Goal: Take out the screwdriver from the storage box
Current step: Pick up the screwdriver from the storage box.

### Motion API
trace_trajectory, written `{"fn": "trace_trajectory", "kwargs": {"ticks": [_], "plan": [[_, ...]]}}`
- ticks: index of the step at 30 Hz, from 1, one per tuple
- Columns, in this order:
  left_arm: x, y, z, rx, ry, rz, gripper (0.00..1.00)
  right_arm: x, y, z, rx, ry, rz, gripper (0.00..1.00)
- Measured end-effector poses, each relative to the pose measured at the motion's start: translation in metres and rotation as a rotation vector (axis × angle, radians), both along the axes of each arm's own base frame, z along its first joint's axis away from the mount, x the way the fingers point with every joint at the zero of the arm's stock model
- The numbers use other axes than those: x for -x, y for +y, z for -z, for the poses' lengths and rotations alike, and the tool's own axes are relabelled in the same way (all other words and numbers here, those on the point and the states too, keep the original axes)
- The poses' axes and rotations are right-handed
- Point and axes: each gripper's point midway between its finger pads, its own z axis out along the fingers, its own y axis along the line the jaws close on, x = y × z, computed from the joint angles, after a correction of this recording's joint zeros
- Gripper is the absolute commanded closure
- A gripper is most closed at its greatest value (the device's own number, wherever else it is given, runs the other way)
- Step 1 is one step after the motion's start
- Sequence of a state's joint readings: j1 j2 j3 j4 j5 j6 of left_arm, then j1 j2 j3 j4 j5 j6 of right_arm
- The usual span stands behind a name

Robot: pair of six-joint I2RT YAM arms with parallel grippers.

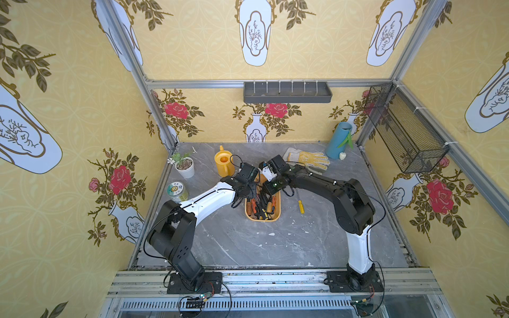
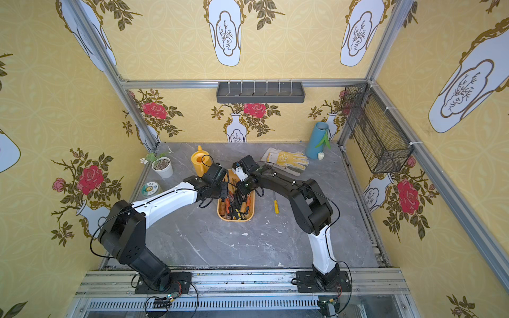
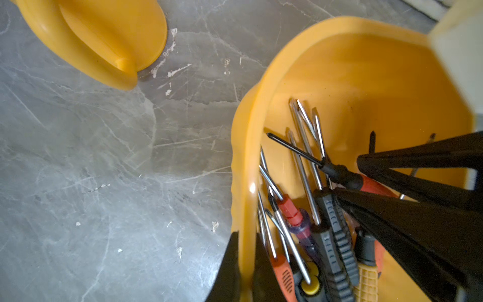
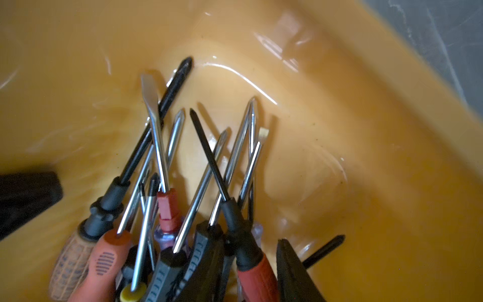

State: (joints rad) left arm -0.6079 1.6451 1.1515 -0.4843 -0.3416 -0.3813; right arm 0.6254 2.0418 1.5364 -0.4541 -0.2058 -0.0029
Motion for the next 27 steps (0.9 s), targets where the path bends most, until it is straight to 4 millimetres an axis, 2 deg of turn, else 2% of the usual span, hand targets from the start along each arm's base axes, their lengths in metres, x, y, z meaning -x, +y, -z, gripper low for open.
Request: {"fn": "trace_trajectory", "kwargs": {"ticks": [15, 23, 27], "plan": [[-0.0004, 0.0003, -0.0004, -0.002, -0.003, -0.002, 1.0, 0.005, -0.0046, 0.001, 0.023, 0.017, 0.027, 0.8], [-0.0006, 0.0004, -0.0004, -0.004, -0.004, -0.002, 1.0, 0.007, -0.0039, -0.0015, 0.007, 0.029, 0.044, 0.97], [-0.0006, 0.0005, -0.0004, -0.003, -0.004, -0.004, 1.0, 0.009, -0.0027, -0.0044, -0.007, 0.035, 0.041, 1.0]]}}
